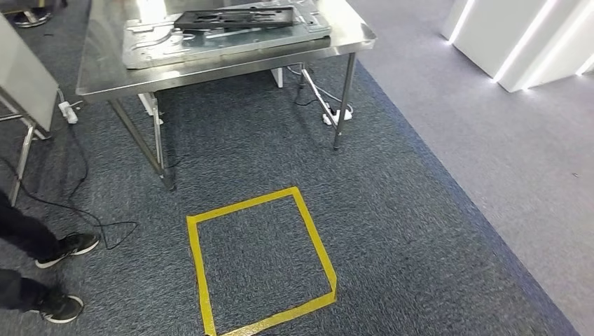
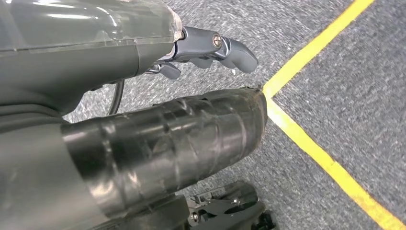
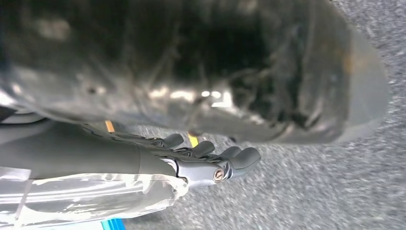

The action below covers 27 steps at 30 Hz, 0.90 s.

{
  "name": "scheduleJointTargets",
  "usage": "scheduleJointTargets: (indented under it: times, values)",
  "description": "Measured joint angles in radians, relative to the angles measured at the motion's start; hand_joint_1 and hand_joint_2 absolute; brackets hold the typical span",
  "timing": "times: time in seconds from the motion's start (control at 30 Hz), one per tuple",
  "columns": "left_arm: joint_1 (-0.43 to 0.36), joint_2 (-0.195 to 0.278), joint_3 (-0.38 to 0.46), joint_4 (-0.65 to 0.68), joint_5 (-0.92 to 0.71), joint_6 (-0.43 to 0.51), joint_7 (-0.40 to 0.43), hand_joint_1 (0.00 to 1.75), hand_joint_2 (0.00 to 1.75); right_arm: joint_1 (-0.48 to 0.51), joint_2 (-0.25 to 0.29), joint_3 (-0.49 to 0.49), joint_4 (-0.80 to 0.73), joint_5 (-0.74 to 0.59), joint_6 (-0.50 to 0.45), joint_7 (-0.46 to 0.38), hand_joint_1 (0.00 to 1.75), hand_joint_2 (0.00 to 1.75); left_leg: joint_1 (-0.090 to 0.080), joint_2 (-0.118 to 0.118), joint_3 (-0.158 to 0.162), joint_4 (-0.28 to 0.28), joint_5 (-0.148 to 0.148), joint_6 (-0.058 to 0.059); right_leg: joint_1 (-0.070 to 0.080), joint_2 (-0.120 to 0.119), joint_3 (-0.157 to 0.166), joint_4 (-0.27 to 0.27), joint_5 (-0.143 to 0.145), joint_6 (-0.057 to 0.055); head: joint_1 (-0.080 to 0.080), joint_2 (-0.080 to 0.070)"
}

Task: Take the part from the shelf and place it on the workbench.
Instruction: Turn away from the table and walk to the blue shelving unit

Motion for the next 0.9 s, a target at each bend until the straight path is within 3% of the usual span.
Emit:
scheduleJointTargets:
  times: [0.03, 0.1, 0.17, 0.2, 0.27, 0.3, 0.37, 0.43, 0.47, 0.5, 0.53, 0.57, 0.63, 0.7, 0.77, 0.83, 0.9]
  values:
    - [0.000, 0.000, 0.000, 0.000, 0.000, 0.000, 0.000, 0.00, 0.00, 0.001, 0.000, 0.001, 0.000, 0.002, 0.000, 0.003, 0.00, 0.00, 0.000, 0.011, -0.001, 0.002, -0.001, -0.001, -0.002, -0.004, 0.014, -0.019, 0.018, 0.002, 0.000, 0.000]
    - [-0.001, 0.000, 0.000, 0.000, 0.001, 0.000, -0.001, 0.00, 0.00, 0.001, 0.000, 0.002, 0.001, 0.005, 0.000, 0.007, 0.00, 0.00, 0.000, 0.031, 0.000, 0.006, -0.005, -0.006, -0.004, -0.035, 0.088, -0.147, 0.075, 0.002, 0.000, 0.000]
    - [-0.001, 0.000, 0.000, 0.000, 0.002, 0.000, -0.001, 0.00, 0.00, -0.001, 0.000, 0.004, 0.001, 0.005, 0.000, 0.009, 0.00, 0.00, -0.005, 0.046, 0.001, 0.013, -0.012, -0.017, -0.001, -0.067, 0.145, -0.252, 0.106, -0.006, 0.000, 0.000]
    - [-0.002, 0.000, 0.001, 0.000, 0.003, 0.000, -0.001, 0.00, 0.00, -0.001, 0.000, 0.004, 0.001, 0.005, 0.000, 0.011, 0.00, 0.00, -0.007, 0.053, 0.002, 0.015, -0.015, -0.023, 0.002, -0.074, 0.152, -0.270, 0.107, -0.011, -0.001, 0.000]
    - [-0.004, 0.000, 0.001, 0.000, 0.005, 0.000, 0.000, 0.00, 0.00, 0.001, 0.000, 0.004, 0.002, 0.005, -0.001, 0.018, 0.00, 0.00, -0.007, 0.067, 0.006, 0.015, -0.017, -0.033, 0.005, -0.056, 0.150, -0.272, 0.111, -0.024, -0.002, 0.000]
    - [-0.005, 0.000, 0.002, 0.000, 0.005, 0.000, 0.000, 0.00, 0.00, 0.001, 0.000, 0.004, 0.003, 0.006, -0.001, 0.023, 0.00, 0.00, -0.004, 0.064, 0.007, 0.019, -0.022, -0.039, 0.005, -0.048, 0.149, -0.274, 0.114, -0.030, -0.001, 0.000]
    - [-0.004, 0.000, 0.003, 0.000, 0.006, 0.000, 0.000, 0.00, 0.00, 0.001, 0.002, 0.004, 0.004, 0.011, -0.002, 0.036, 0.00, 0.00, 0.002, 0.030, -0.013, 0.073, -0.064, -0.050, 0.002, -0.029, 0.149, -0.280, 0.121, -0.042, -0.002, 0.000]
    - [-0.001, 0.000, 0.005, 0.000, 0.005, 0.001, 0.001, 0.00, 0.00, -0.001, 0.003, 0.004, 0.004, 0.021, -0.003, 0.054, 0.00, 0.00, 0.005, -0.013, -0.068, 0.198, -0.134, -0.056, 0.003, -0.009, 0.144, -0.280, 0.124, -0.048, -0.002, 0.000]
    - [0.002, 0.000, 0.006, 0.000, 0.005, 0.001, 0.001, 0.00, 0.00, -0.001, 0.003, 0.004, 0.005, 0.025, -0.003, 0.063, 0.00, 0.00, 0.006, -0.021, -0.096, 0.258, -0.157, -0.057, 0.004, 0.002, 0.142, -0.279, 0.125, -0.050, -0.002, 0.000]
    - [0.004, 0.000, 0.007, 0.000, 0.005, 0.001, -0.001, 0.00, 0.00, 0.000, 0.003, 0.004, 0.005, 0.030, -0.004, 0.072, 0.00, 0.00, 0.006, -0.025, -0.113, 0.294, -0.162, -0.056, 0.005, 0.014, 0.141, -0.278, 0.125, -0.050, -0.002, 0.000]
    - [0.005, 0.000, 0.008, 0.000, 0.006, 0.002, -0.003, 0.00, 0.00, 0.002, 0.004, 0.004, 0.005, 0.033, -0.005, 0.080, 0.00, 0.00, 0.006, -0.028, -0.113, 0.290, -0.145, -0.054, 0.006, 0.027, 0.140, -0.276, 0.126, -0.050, -0.002, 0.000]
    - [0.006, 0.000, 0.010, 0.000, 0.007, 0.003, -0.006, 0.00, 0.00, 0.002, 0.005, 0.004, 0.006, 0.035, -0.006, 0.087, 0.00, 0.00, 0.006, -0.032, -0.094, 0.247, -0.112, -0.050, 0.007, 0.041, 0.140, -0.273, 0.126, -0.050, -0.002, 0.000]
    - [0.006, 0.000, 0.012, 0.000, 0.008, 0.005, -0.013, 0.00, 0.00, 0.003, 0.009, 0.004, 0.006, 0.039, -0.008, 0.096, 0.00, 0.00, 0.006, -0.068, -0.033, 0.111, -0.043, -0.040, 0.008, 0.067, 0.139, -0.270, 0.126, -0.047, -0.002, 0.000]
    - [0.005, 0.000, 0.014, 0.000, 0.006, 0.008, -0.018, 0.00, 0.00, 0.002, 0.012, 0.005, 0.007, 0.043, -0.011, 0.102, 0.00, 0.00, 0.005, -0.104, -0.003, 0.034, -0.019, -0.034, 0.007, 0.087, 0.134, -0.268, 0.130, -0.038, -0.002, 0.000]
    - [0.002, 0.000, 0.014, 0.000, 0.002, 0.014, -0.020, 0.00, 0.00, 0.004, 0.014, 0.005, 0.008, 0.046, -0.012, 0.107, 0.00, 0.00, 0.002, -0.098, 0.001, 0.023, -0.018, -0.027, 0.004, 0.108, 0.128, -0.271, 0.136, -0.024, -0.002, 0.000]
    - [-0.001, -0.001, 0.014, 0.000, -0.002, 0.020, -0.021, 0.00, 0.00, 0.008, 0.015, 0.005, 0.008, 0.049, -0.012, 0.112, 0.00, 0.00, 0.004, -0.074, 0.008, 0.008, -0.007, -0.014, 0.004, 0.093, 0.121, -0.259, 0.128, -0.014, -0.001, 0.000]
    - [0.000, -0.003, 0.014, 0.000, -0.006, 0.022, -0.021, 0.00, 0.00, 0.007, 0.016, 0.006, 0.008, 0.054, -0.011, 0.116, 0.00, 0.00, 0.005, -0.047, 0.011, -0.005, 0.003, -0.001, 0.007, 0.042, 0.086, -0.181, 0.077, -0.010, 0.002, 0.000]
